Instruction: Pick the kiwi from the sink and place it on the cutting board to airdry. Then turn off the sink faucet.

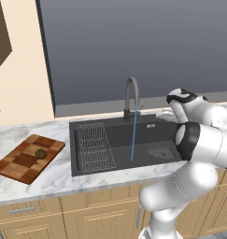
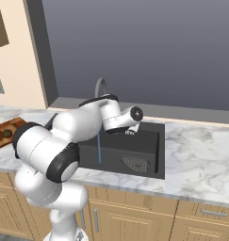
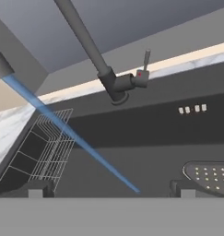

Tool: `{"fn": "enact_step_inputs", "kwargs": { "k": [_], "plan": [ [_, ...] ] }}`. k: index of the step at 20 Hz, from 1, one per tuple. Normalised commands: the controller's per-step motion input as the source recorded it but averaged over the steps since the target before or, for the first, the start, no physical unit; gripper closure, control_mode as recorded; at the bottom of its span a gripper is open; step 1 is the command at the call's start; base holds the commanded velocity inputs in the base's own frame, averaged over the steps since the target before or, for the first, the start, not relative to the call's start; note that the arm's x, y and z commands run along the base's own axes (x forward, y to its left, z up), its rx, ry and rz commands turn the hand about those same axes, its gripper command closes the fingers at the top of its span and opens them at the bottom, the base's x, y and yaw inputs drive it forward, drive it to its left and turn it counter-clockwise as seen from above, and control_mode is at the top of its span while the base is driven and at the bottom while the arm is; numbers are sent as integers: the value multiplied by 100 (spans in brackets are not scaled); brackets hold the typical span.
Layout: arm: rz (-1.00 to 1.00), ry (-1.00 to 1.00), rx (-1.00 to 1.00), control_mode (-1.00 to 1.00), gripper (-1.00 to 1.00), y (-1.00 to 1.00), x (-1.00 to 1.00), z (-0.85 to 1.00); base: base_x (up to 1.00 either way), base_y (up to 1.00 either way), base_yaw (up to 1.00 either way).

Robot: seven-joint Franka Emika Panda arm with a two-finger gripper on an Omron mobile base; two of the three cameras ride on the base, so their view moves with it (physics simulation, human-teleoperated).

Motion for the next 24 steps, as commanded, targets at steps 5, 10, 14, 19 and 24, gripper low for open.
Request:
{"fn": "enact_step_inputs", "kwargs": {
  "k": [5,10,14,19,24],
  "plan": [
    [-1,0,3,-100,-100,0,15,4,0,0,0],
    [-1,0,2,-100,-100,0,13,0,0,0,0],
    [-1,0,3,-100,-100,0,12,0,0,0,0],
    [0,0,2,-100,-100,-1,9,0,0,0,0],
    [0,0,1,-100,-100,-2,6,-5,0,0,0]
  ]
}}
